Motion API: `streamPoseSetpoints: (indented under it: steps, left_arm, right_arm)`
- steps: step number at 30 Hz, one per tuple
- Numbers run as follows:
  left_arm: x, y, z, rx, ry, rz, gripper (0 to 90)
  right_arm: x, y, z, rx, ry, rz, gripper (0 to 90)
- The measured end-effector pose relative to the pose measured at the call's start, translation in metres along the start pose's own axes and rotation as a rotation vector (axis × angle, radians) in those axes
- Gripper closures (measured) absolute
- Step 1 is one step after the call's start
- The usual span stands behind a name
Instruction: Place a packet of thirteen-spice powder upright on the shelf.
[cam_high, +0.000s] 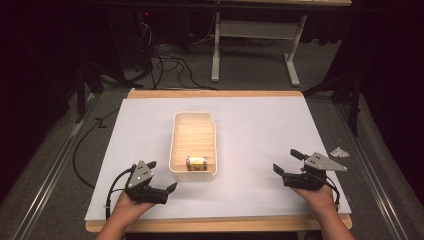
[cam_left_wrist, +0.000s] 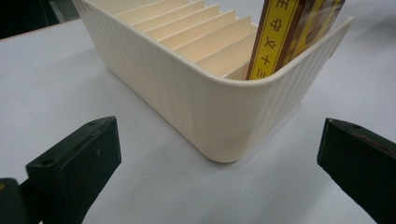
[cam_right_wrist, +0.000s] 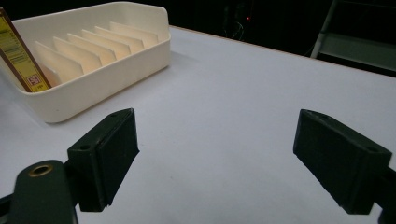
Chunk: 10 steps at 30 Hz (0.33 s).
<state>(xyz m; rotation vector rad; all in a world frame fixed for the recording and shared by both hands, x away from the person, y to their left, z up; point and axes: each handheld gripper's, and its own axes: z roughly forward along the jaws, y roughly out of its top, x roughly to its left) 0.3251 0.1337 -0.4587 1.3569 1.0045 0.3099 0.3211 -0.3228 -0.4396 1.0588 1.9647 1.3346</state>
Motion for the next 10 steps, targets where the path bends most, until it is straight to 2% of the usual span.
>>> streamPoseSetpoints:
  steps: [5,10]
  left_arm:
    - [0.0006,0.0003,-0.0007,-0.004,0.004,-0.004,0.2]
    - [0.0003,-0.0003,-0.0006,0.001,0.001,-0.001,0.2]
  right_arm:
    - [-0.0014,-0.0010,0.0032,0.011,0.010,0.014,13.9]
    - [-0.0038,-0.0009,0.0011,-0.015,-0.002,0.033,14.1]
